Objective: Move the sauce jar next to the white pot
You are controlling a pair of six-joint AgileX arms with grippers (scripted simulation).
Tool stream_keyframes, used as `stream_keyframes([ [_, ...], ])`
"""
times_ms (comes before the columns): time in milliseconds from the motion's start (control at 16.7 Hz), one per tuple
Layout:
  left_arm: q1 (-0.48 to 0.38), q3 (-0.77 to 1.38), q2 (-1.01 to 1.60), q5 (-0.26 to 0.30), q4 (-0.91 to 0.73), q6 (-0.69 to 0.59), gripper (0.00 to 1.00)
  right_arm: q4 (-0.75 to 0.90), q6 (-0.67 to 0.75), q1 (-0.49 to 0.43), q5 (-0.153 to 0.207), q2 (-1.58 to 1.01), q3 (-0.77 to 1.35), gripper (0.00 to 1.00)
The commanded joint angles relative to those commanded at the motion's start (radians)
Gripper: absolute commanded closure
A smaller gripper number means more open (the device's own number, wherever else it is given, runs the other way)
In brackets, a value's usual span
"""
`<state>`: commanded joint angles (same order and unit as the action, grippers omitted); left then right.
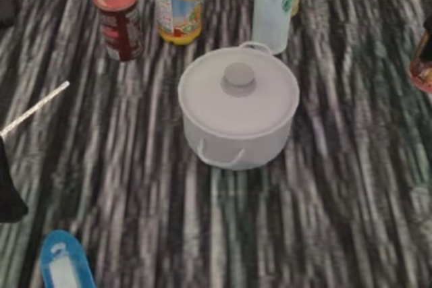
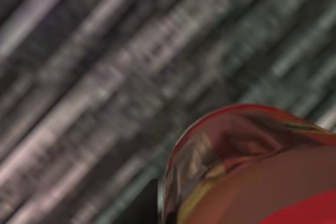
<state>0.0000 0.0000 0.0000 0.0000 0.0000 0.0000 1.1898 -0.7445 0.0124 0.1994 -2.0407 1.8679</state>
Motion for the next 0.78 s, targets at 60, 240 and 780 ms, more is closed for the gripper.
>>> stream_keyframes([
  [60, 0.000, 0.000, 0.000, 0.000, 0.000, 0.000, 0.00, -0.001, 0.002, 0.006, 0.000, -0.003, 0.004, 1.00],
  [240, 0.000, 0.000, 0.000, 0.000, 0.000, 0.000, 0.00, -0.014, 0.038, -0.006, -0.011, 0.001, -0.009, 1.00],
  [780, 0.000, 0.000, 0.000, 0.000, 0.000, 0.000, 0.00, -0.187, 0.639, -0.191, -0.170, 0.052, -0.199, 1.00],
])
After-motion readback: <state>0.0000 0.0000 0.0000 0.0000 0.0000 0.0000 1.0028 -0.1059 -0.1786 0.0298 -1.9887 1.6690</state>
